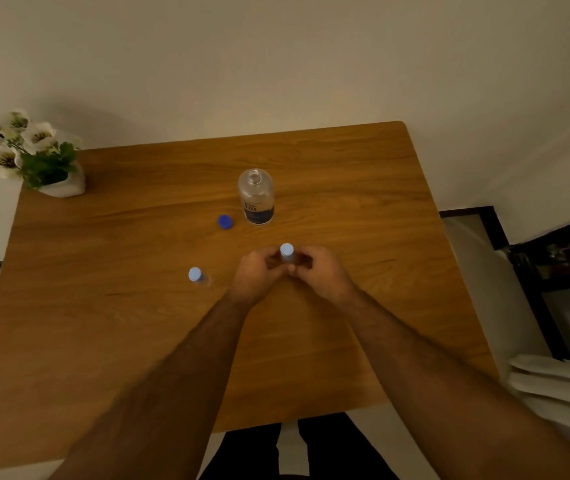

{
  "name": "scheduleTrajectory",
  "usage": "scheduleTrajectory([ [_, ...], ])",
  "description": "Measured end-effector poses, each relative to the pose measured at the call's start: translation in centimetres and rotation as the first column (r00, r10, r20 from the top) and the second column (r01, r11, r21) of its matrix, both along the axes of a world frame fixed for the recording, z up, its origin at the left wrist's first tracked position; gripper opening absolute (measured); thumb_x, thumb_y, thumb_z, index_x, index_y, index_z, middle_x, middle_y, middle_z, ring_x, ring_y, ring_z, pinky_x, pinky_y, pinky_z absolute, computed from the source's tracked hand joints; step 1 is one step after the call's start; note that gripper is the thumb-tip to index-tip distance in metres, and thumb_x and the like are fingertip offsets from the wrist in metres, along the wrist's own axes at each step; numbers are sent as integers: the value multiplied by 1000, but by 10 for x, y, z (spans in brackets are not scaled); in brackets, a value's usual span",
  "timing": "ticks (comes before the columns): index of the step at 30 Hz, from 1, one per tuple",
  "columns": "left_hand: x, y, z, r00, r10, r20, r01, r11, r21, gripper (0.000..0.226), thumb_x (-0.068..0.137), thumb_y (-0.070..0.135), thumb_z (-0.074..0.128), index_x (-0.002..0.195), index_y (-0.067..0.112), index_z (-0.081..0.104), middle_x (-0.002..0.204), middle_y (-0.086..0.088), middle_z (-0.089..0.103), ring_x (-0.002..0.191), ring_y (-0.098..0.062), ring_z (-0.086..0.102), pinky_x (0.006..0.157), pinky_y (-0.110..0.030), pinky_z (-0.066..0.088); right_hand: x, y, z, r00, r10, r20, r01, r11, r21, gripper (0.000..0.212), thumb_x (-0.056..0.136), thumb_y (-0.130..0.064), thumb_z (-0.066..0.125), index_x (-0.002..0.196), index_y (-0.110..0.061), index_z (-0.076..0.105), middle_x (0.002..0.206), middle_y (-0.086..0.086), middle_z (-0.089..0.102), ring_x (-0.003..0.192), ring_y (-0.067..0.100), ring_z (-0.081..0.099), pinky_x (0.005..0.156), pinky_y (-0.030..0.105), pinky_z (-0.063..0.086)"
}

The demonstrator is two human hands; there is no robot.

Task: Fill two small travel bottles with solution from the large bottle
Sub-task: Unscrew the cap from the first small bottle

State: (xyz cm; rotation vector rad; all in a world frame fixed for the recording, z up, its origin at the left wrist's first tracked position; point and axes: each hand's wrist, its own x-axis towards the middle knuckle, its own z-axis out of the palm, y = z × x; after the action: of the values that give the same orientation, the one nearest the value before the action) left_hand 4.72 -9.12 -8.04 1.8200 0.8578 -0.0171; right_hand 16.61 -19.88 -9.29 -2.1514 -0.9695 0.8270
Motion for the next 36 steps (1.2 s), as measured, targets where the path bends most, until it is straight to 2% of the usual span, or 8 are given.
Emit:
scheduleTrajectory([
  [4, 7, 12, 24, 997, 12, 72, -6, 997, -79, 28, 86, 26, 71, 113, 21, 66, 101, 8, 68, 90, -9, 62, 66, -23, 47, 7, 5, 17, 988, -40, -152, 51, 996, 75, 34, 82, -23, 75, 114, -13, 66, 108, 1, 70, 97, 15, 66, 84, 35, 56],
  [8, 12, 25, 63, 994, 4, 109, 5, 996, -86, 29, 89, 27, 67, 114, 13, 65, 104, -3, 69, 93, -17, 65, 65, -28, 53, 15, 14, 49, 975, -64, -212, 102, 979, 175, 20, 82, -22, 76, 99, -17, 67, 99, 4, 71, 92, 19, 69, 80, 44, 58],
  [11, 18, 37, 98, 987, -17, 162, 25, 998, -51, 21, 91, 24, 64, 108, 12, 65, 95, -5, 69, 89, -18, 66, 60, -24, 53, 19, 22, 80, 970, -85, -230, 144, 957, 252, 20, 81, -24, 78, 96, -17, 67, 96, 2, 71, 87, 19, 69, 75, 41, 58],
  [14, 24, 51, 137, 979, -62, 195, 68, 997, -21, 20, 93, 24, 62, 100, 7, 66, 95, -15, 69, 83, -24, 66, 64, -30, 55, 23, 33, 115, 969, -79, -234, 151, 940, 307, 26, 79, -22, 79, 100, -17, 66, 99, -3, 71, 90, 12, 68, 77, 34, 58],
  [16, 28, 61, 166, 973, -83, 217, 86, 996, -4, 21, 94, 27, 60, 103, 9, 67, 98, -13, 70, 82, -15, 67, 65, -27, 56, 25, 39, 145, 963, -71, -260, 162, 923, 349, 27, 78, -24, 80, 100, -23, 64, 102, -5, 71, 93, 10, 68, 77, 31, 58],
  [21, 37, 80, 233, 945, -153, 290, 140, 988, 65, 18, 96, 27, 57, 110, 19, 65, 96, 1, 71, 81, -1, 69, 68, -25, 58, 29, 54, 213, 969, -46, -244, 162, 861, 481, 33, 79, -16, 80, 106, -22, 62, 97, -3, 71, 88, 16, 70, 66, 29, 57],
  [28, 44, 96, 303, 908, -206, 364, 176, 978, 115, 20, 98, 28, 53, 114, 20, 63, 99, 0, 71, 85, -10, 71, 67, -24, 58, 33, 68, 282, 990, -42, -137, 115, 802, 586, 38, 80, -17, 77, 115, -20, 63, 95, -2, 72, 85, 15, 71, 67, 39, 61],
  [36, 46, 115, 377, 880, -269, 392, 188, 954, 233, 25, 98, 27, 55, 119, 17, 64, 103, -2, 70, 87, -12, 71, 69, -23, 57, 35, 84, 350, 992, -25, -120, 102, 709, 698, 30, 82, -14, 76, 110, -12, 66, 98, 7, 71, 85, 22, 71, 66, 41, 61],
])
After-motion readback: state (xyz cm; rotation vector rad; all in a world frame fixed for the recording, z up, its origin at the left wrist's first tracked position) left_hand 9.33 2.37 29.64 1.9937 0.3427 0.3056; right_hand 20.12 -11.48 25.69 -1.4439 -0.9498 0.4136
